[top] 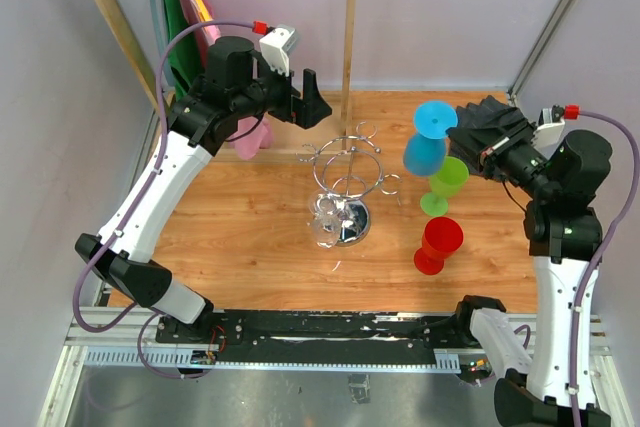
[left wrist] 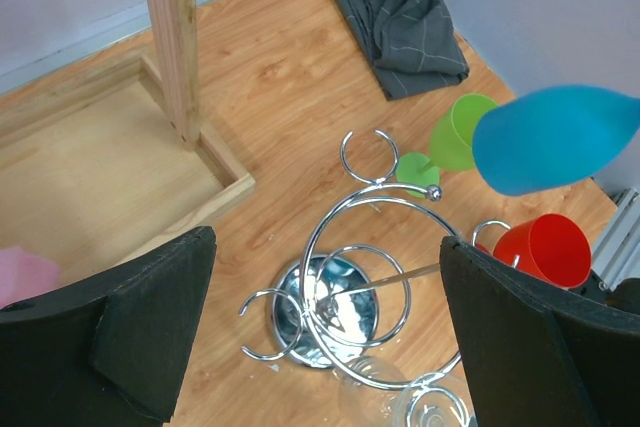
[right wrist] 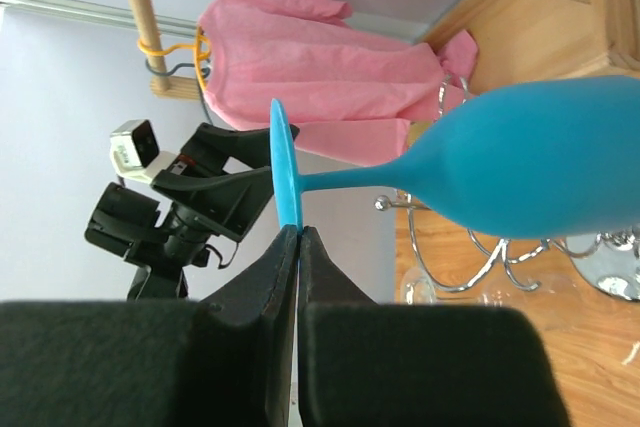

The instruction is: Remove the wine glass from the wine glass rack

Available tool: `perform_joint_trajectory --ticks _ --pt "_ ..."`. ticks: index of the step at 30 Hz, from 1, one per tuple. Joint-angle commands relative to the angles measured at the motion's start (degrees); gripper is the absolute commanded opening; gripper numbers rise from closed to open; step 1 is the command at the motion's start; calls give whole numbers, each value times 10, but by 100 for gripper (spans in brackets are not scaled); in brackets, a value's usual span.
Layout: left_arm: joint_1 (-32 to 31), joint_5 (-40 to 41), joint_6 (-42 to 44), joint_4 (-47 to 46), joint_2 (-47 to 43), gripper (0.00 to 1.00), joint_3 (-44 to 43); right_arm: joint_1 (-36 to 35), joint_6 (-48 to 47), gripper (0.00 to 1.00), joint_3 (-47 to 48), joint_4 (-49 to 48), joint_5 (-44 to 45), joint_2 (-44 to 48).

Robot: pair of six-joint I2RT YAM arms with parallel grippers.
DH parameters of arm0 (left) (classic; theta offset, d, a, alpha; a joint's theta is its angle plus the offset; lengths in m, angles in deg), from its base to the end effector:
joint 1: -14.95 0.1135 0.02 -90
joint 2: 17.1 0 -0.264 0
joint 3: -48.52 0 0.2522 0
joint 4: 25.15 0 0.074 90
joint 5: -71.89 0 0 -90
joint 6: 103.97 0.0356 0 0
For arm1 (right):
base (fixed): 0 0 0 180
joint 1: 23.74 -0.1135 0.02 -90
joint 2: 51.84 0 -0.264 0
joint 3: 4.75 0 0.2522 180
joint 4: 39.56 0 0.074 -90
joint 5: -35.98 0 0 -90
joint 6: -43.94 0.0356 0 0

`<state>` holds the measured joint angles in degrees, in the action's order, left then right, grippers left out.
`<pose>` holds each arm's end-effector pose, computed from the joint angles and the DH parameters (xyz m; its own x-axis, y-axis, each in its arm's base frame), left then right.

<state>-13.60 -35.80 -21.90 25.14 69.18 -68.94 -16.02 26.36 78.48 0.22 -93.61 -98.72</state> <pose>0.2765 -0.1627 0.4722 -0.3824 0.0584 -0.9221 0.6611 0.7145 -0.2289 0.1457 0.0031 0.4496 -0.5202 0.8119 -0.2651 -0.1026 0.2488 0.9631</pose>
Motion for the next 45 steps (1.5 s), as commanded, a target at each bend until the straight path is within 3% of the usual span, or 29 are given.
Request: perform_joint_trajectory --ticks 1,10,20,28,38,45 --pt "7 -13 -8 -18 -6 99 -12 7 92 1 -34 -166 -20 5" --pt "8 -34 -59 -80 -42 99 32 7 241 1 -20 -500 8 -110" --pt "22 -89 -156 -332 -145 99 208 -37 402 1 -21 -812 85 -213" --pt "46 -167 -198 -446 -151 99 249 -120 387 1 9 -893 106 -249" --pt "104 -309 -248 -660 -146 99 341 -177 363 1 -68 -931 109 -209" --pt "113 -409 -293 -792 -105 99 343 -234 316 1 -123 -926 118 -168"
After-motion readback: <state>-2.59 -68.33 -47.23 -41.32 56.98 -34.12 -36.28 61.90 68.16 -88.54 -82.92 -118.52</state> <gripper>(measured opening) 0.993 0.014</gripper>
